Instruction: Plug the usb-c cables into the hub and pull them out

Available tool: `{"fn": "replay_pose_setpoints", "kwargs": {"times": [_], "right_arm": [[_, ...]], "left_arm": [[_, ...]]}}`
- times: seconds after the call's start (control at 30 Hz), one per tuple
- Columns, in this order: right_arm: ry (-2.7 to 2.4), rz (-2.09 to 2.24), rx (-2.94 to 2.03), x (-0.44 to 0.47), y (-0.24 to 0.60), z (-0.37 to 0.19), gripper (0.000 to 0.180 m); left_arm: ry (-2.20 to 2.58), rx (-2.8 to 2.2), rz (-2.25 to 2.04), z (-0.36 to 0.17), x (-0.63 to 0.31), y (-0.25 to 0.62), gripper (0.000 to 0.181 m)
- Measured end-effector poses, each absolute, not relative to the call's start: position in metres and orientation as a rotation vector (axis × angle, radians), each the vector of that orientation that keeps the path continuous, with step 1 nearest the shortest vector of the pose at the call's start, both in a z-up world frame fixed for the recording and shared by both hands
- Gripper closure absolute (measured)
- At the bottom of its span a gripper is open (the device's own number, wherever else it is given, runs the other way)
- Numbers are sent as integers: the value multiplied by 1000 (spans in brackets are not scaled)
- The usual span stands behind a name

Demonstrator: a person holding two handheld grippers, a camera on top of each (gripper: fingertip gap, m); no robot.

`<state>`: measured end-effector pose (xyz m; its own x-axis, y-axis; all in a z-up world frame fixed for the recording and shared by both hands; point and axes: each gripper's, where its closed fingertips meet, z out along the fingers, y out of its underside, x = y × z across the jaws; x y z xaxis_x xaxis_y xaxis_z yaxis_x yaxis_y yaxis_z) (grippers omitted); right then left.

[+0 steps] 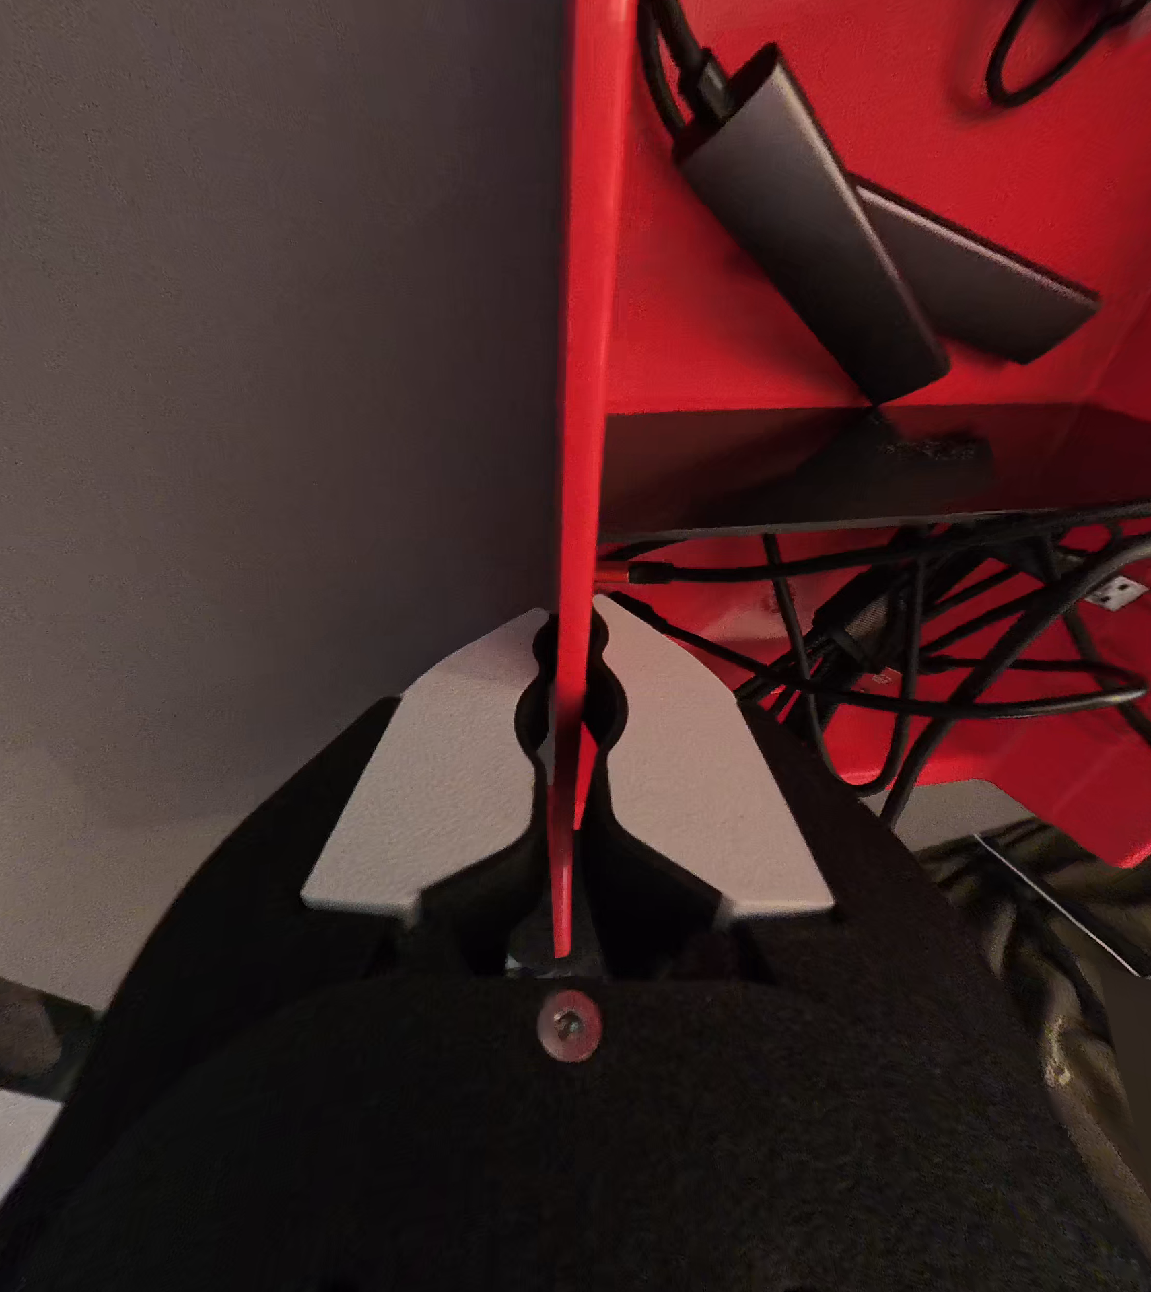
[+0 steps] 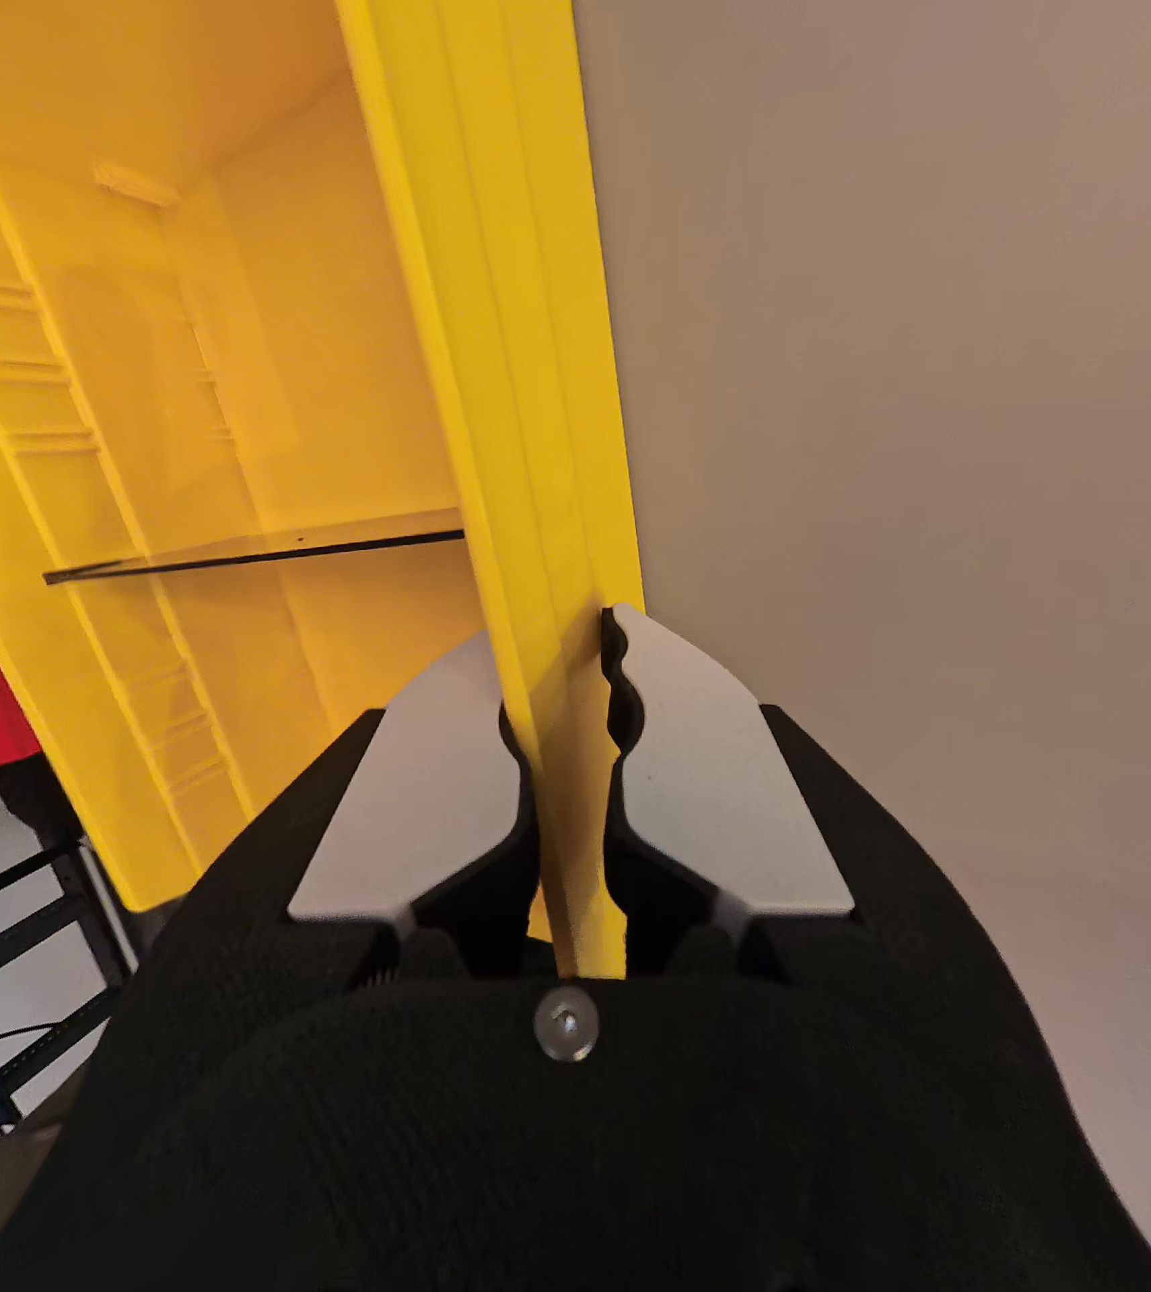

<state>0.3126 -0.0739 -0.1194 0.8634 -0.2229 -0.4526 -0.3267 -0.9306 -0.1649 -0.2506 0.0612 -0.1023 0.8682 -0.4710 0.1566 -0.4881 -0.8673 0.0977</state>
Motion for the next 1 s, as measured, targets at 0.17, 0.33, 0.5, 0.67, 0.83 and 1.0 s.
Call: {"fn": "replay_pose_setpoints", "kwargs": {"times": [0.17, 0.33, 0.5, 0.67, 0.83, 1.0], "right_arm": [[584, 712, -2748, 331, -94, -119, 161], [510, 766, -2816, 317, -115, -117, 157], [445, 786, -2886, 292, -107, -117, 158], [413, 769, -2910, 282, -102, -117, 159], [403, 825, -2868, 285, -97, -117, 156], [424, 819, -2850, 291, -94, -117, 156]], "left_arm": [[-599, 2974, 278, -101, -297, 68, 176], [-448, 3012, 322, -101, -328, 72, 175], [-430, 3019, 310, -101, -342, 73, 176], [-467, 3029, 291, -101, -347, 77, 176], [-569, 3030, 223, -100, -350, 83, 177], [-609, 3024, 223, -100, -351, 84, 177]]}}
